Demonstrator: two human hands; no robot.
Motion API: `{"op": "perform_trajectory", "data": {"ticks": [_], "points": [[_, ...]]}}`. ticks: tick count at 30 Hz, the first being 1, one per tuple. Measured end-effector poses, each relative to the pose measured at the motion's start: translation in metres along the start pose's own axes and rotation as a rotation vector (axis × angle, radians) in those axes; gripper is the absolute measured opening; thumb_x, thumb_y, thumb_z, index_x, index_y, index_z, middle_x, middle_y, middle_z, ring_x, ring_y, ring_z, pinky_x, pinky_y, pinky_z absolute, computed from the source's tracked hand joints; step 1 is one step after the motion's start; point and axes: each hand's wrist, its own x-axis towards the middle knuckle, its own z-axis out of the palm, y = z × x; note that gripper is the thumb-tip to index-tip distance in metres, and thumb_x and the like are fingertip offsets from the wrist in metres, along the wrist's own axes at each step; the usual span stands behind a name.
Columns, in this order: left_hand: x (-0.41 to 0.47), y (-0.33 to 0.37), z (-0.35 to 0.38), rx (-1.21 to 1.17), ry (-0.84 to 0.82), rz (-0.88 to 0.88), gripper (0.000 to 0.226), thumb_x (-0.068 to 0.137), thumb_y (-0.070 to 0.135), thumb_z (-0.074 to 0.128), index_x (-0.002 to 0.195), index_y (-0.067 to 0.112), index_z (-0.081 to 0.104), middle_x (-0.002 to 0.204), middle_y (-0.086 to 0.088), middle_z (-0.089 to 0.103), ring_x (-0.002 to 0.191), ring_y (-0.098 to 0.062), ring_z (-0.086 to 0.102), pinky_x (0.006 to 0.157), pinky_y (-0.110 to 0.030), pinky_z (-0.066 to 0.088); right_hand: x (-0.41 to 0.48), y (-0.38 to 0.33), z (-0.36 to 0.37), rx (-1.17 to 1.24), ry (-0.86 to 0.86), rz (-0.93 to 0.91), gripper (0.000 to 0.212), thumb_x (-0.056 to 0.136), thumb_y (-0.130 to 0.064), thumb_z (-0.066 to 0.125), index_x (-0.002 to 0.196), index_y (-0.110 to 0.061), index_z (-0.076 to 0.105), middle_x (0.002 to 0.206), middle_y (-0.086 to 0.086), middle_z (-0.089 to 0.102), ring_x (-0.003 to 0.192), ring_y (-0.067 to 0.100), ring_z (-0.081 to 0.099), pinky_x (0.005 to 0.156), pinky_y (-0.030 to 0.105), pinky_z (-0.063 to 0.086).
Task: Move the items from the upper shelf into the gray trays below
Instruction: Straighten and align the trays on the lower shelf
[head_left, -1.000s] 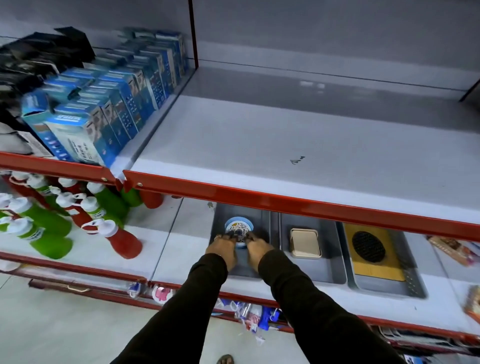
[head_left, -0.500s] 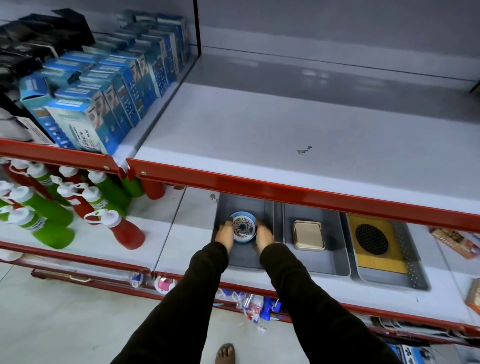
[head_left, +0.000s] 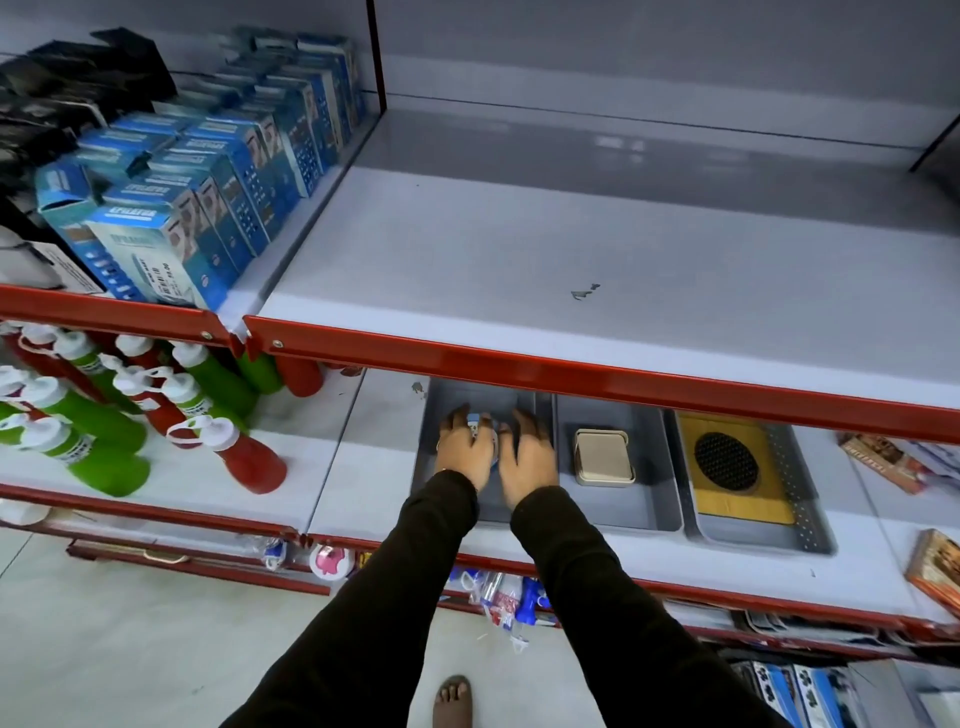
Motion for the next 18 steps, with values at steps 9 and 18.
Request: {"op": "perform_trajectory", "data": {"ticks": [9, 18], "points": [[-0.031, 0.036, 0.071, 0.139, -0.049, 0.216, 0.031, 0.1, 0.022, 0.044, 0.12, 0.005, 0.06, 0.119, -0.019, 0.064, 0.11, -0.035, 0.06, 0.1, -0.038, 0.048, 0.003, 0.07, -0.094, -0.136, 0.139, 0.027, 0.03, 0.1, -0.026, 0.043, 0.117, -0.007, 0.059, 0.114, 0.014, 0.064, 0.102, 0.028, 0.065, 0.082, 0.027, 0.047], [-0.04, 0.033, 0.144, 0.275, -0.308, 0.021, 0.044, 0.104, 0.033, 0.032, 0.113, 0.005, 0.064, 0.113, -0.018, 0.068, 0.104, -0.029, 0.064, 0.1, -0.035, 0.048, 0.022, 0.125, -0.129, -0.631, -0.301, 0.007, 0.044, 0.094, -0.026, 0.048, 0.135, -0.01, 0.051, 0.138, 0.016, 0.052, 0.124, 0.031, 0.053, 0.108, 0.043, 0.043]]}}
